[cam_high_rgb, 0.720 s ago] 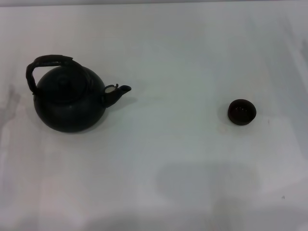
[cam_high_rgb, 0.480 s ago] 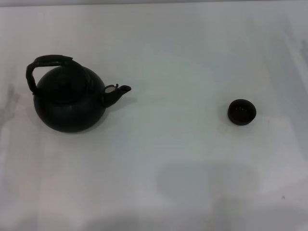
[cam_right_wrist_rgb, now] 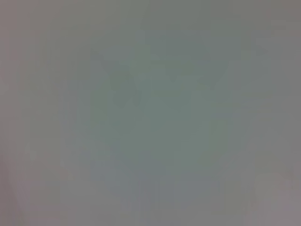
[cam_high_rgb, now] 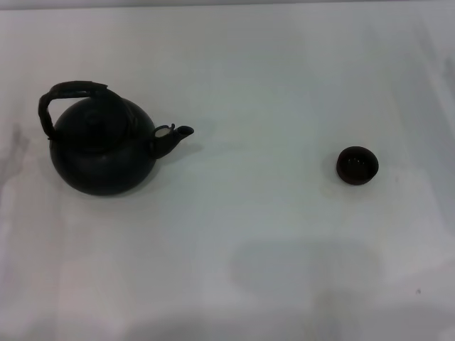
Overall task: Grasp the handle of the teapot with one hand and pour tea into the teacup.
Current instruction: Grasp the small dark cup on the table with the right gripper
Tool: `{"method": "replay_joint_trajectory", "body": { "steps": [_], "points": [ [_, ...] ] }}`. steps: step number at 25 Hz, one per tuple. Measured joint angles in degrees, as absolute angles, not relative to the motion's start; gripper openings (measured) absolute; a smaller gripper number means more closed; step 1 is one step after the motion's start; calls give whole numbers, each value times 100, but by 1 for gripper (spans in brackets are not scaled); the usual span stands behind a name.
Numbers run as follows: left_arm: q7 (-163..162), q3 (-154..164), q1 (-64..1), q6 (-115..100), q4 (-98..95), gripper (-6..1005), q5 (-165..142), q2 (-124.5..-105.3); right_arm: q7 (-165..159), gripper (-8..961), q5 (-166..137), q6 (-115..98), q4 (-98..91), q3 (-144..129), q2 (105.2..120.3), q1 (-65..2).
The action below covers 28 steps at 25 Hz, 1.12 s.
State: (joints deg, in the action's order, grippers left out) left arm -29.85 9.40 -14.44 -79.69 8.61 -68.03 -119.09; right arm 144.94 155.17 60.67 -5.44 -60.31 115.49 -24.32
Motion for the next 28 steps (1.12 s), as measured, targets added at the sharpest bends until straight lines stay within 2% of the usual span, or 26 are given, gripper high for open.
{"method": "replay_joint_trajectory", "body": {
  "steps": [7, 11, 15, 20, 23, 28],
  "points": [
    [-2982, 913, -1442, -7997, 852, 878, -6782, -11915, 14020, 825, 15464, 5537, -701, -6189, 11530, -2658],
    [-2981, 886, -1422, -8157, 859, 877, -6724, -11932, 13255, 825, 15170, 5489, -1169, -6513, 11441, -2641],
    [-3012, 884, -1424, -8156, 858, 877, -6705, -11920, 12015, 825, 14045, 5453, -1915, -6685, 11153, -2633],
    [-3022, 885, -1422, -8168, 859, 877, -6653, -11918, 10100, 825, 12152, 5727, -2924, -6657, 10619, -2658],
    [-3026, 887, -1422, -8193, 860, 876, -6649, -11913, 9687, 825, 11012, 6595, -3589, -6641, 10316, -2640],
    [-3028, 883, -1404, -8194, 886, 876, -6511, -11917, 8941, 825, 9434, 7311, -4334, -6635, 10201, -2630]
  ]
}}
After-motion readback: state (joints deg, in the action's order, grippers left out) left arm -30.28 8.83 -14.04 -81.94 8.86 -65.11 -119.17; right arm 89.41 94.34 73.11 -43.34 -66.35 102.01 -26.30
